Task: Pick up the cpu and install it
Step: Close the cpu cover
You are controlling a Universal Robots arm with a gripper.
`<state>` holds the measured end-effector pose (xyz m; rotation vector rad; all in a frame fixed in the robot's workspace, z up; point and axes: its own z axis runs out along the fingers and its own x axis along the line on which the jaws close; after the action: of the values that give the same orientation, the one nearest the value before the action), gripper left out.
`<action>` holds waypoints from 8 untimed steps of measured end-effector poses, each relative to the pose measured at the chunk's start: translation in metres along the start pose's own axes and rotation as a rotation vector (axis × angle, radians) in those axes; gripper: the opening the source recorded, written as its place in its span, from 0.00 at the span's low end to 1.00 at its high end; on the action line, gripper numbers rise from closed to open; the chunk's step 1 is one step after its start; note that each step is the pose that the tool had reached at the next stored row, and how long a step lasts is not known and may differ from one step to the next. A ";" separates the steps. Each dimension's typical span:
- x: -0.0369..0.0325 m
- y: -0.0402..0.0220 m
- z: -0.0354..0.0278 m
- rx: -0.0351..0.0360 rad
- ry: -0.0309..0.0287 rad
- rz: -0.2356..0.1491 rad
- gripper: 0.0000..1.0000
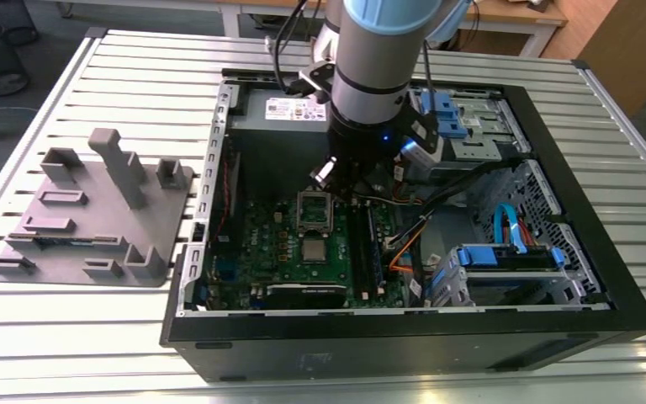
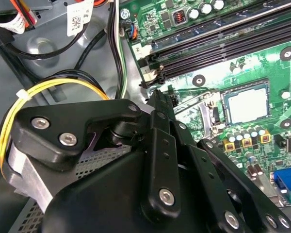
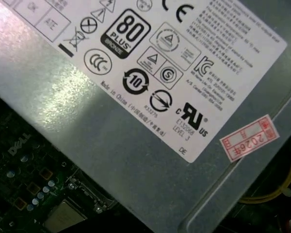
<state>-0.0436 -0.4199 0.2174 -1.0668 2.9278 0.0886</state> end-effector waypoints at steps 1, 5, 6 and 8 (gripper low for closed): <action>-0.0004 0.0005 0.0008 0.0000 0.0001 0.000 0.11; -0.0018 0.0021 0.0031 -0.0011 -0.0010 0.000 0.11; -0.0020 0.0023 0.0035 -0.0016 -0.0014 0.000 0.11; -0.0022 0.0026 0.0044 -0.0032 -0.0026 0.001 0.11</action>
<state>-0.0436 -0.4162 0.2131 -1.0655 2.9267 0.0946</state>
